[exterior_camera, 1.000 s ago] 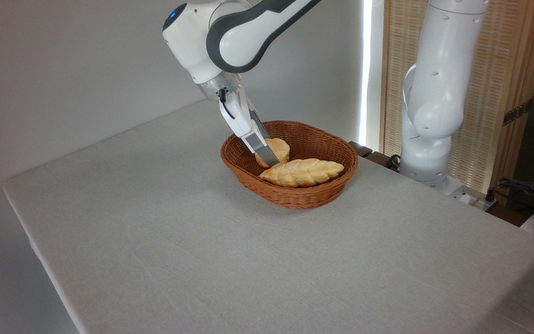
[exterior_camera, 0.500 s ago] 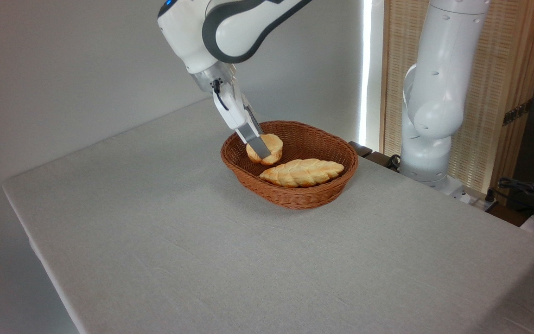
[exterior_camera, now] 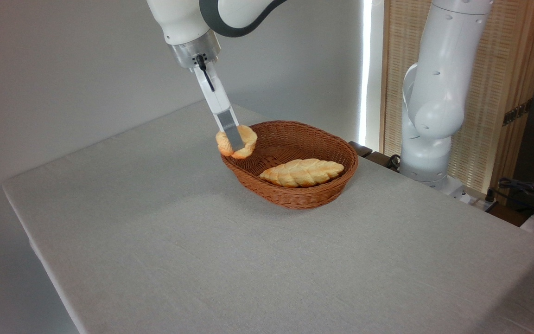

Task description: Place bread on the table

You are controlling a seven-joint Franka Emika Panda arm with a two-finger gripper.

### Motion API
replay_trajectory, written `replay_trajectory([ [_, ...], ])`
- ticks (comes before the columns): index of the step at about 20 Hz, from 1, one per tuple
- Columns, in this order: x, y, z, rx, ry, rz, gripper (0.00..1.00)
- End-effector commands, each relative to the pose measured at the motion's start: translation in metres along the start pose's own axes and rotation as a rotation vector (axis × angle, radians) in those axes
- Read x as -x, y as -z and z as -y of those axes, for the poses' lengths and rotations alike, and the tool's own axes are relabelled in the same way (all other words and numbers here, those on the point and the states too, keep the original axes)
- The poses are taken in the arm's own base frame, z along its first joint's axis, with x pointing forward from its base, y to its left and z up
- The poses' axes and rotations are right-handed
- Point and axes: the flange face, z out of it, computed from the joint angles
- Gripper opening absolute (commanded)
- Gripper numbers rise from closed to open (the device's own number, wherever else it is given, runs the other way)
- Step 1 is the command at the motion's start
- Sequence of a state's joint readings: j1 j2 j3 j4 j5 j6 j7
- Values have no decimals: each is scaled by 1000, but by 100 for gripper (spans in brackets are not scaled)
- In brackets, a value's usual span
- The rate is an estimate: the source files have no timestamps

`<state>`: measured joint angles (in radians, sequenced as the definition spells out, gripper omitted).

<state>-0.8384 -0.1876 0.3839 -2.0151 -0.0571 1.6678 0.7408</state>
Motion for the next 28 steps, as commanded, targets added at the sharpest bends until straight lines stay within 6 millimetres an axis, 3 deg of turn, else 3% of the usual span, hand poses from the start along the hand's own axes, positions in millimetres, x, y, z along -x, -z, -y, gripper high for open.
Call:
replay_trajectory([
  [1,5,8,34,-51,53,-66,61],
  [7,-13,-18,75,-131,180,-120,61],
  [12,-32,-43,85,-126,398,-126,63],
  [13,-34,-48,86,-124,421,-120,72],
  [14,-36,-51,87,-123,440,-113,95],
  [15,-38,-52,87,-125,456,-113,100],
  [23,-42,-55,86,-125,457,-107,100],
  [28,-39,-21,97,-166,467,-158,100],
])
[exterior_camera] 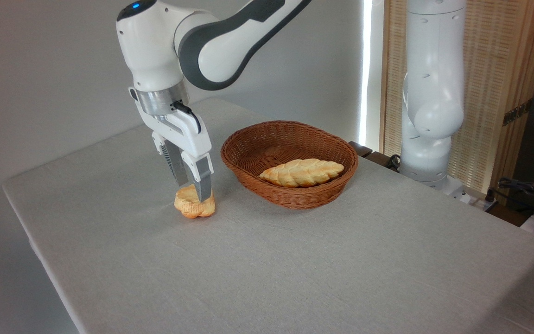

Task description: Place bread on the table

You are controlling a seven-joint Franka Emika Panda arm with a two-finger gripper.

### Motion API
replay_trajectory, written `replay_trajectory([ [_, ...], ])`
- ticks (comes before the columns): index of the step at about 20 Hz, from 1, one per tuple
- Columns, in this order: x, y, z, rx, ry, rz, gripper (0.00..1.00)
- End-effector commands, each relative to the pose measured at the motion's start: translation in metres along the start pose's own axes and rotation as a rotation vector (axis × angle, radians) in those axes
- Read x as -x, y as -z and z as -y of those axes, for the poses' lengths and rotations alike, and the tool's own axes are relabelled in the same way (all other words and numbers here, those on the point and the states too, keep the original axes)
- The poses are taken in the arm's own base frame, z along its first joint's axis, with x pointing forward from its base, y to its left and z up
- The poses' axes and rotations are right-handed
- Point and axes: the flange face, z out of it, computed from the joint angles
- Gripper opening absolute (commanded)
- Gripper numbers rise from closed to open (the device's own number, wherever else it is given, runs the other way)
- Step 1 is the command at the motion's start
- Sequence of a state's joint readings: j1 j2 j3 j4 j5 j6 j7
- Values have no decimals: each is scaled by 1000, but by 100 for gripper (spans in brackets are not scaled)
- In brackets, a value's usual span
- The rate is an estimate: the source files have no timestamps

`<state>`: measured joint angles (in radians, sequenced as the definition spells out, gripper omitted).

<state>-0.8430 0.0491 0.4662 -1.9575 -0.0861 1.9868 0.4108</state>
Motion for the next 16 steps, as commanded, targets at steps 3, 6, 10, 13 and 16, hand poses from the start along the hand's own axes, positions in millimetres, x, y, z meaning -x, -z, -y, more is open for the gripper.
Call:
replay_trajectory([
  [3,2,39,39,-33,68,-78,100],
  [6,17,55,74,-55,124,-102,100],
  [10,43,68,121,-76,153,-120,100],
  [13,60,79,140,-79,169,-132,100],
  [16,76,82,159,-84,138,-128,100],
])
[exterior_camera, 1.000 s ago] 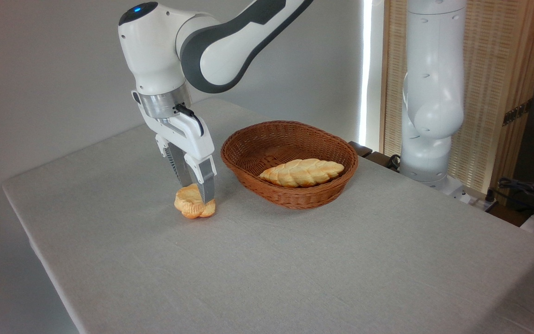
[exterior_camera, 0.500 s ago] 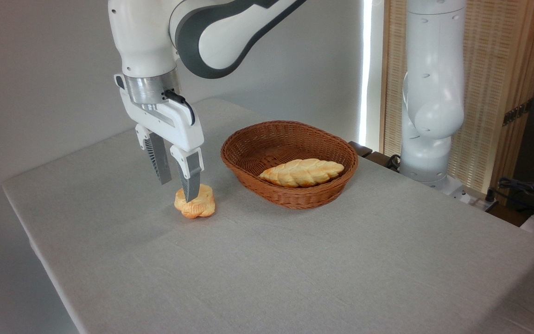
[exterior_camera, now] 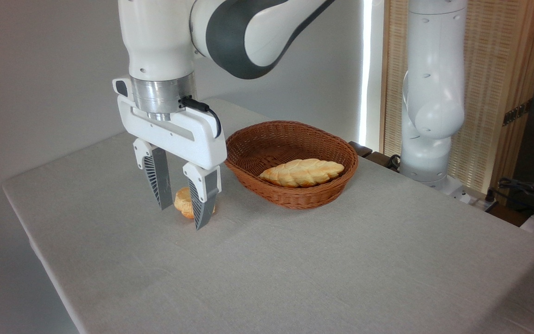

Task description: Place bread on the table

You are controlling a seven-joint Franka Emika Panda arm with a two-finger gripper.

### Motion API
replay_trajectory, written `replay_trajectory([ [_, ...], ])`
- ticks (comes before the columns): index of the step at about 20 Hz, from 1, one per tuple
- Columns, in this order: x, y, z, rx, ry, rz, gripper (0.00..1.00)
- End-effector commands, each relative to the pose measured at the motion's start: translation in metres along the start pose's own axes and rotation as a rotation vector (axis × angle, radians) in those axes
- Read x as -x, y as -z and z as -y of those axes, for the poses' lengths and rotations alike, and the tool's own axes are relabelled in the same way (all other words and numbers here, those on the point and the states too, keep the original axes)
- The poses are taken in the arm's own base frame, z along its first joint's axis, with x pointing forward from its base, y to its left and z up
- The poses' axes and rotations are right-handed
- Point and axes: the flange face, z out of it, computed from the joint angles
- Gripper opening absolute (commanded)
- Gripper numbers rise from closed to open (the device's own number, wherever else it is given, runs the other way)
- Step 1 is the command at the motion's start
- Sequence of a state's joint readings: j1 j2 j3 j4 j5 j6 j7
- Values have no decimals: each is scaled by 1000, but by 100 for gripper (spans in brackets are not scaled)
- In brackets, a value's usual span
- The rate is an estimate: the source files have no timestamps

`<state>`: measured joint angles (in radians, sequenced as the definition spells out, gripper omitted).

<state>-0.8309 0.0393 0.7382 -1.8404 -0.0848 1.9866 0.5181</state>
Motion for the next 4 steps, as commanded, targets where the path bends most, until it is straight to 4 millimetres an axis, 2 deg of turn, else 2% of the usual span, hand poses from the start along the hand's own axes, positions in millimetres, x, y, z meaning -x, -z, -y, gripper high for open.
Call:
replay_trajectory([
  [1,13,12,21,-1,-22,-12,100],
  [4,12,12,21,-4,-20,-16,100],
])
